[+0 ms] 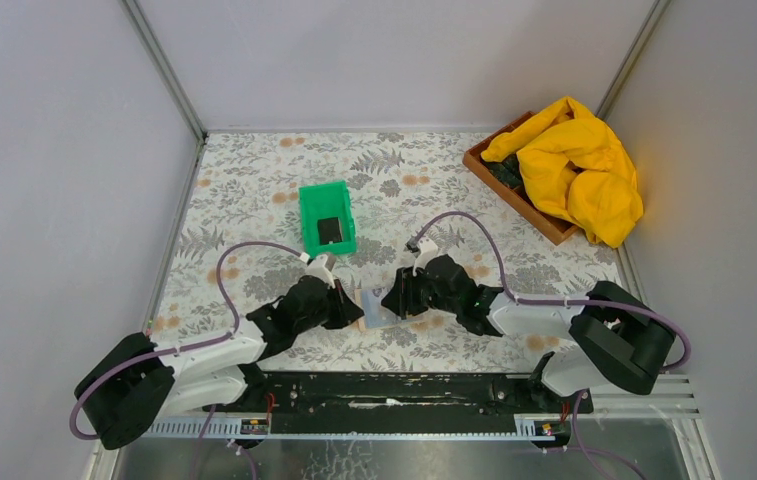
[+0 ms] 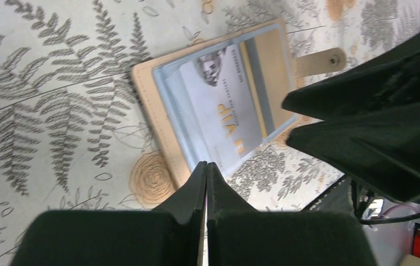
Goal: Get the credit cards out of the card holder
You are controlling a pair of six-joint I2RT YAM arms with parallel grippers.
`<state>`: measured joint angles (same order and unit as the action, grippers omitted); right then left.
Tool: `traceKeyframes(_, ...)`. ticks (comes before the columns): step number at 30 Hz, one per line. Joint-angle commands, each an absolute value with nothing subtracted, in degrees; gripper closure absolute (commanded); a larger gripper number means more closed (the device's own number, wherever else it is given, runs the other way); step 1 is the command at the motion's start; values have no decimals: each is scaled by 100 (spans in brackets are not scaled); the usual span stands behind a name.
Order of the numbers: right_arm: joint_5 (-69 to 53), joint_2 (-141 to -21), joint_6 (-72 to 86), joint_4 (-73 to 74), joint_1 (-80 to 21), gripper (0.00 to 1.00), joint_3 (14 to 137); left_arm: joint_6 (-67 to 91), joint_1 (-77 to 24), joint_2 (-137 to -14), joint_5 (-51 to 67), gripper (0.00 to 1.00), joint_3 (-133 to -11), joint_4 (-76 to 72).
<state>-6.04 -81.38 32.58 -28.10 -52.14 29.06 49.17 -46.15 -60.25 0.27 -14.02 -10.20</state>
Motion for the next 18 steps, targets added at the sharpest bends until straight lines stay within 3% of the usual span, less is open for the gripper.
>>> traceKeyframes(1,-360,-8202,3098,-2658,-5255,54,2952,5054,-4641,-5900,232,100,-1389,-1772)
traceKeyframes(8,-505,-8525,3247,-3057,-5246,55,2885,4993,-4641,-5908,187,100,-1464,-1769)
traceKeyframes(18,-766,-8469,3411,-3319,-5008,56,2650,5018,-4641,-7293,441,100,-1344,-2697)
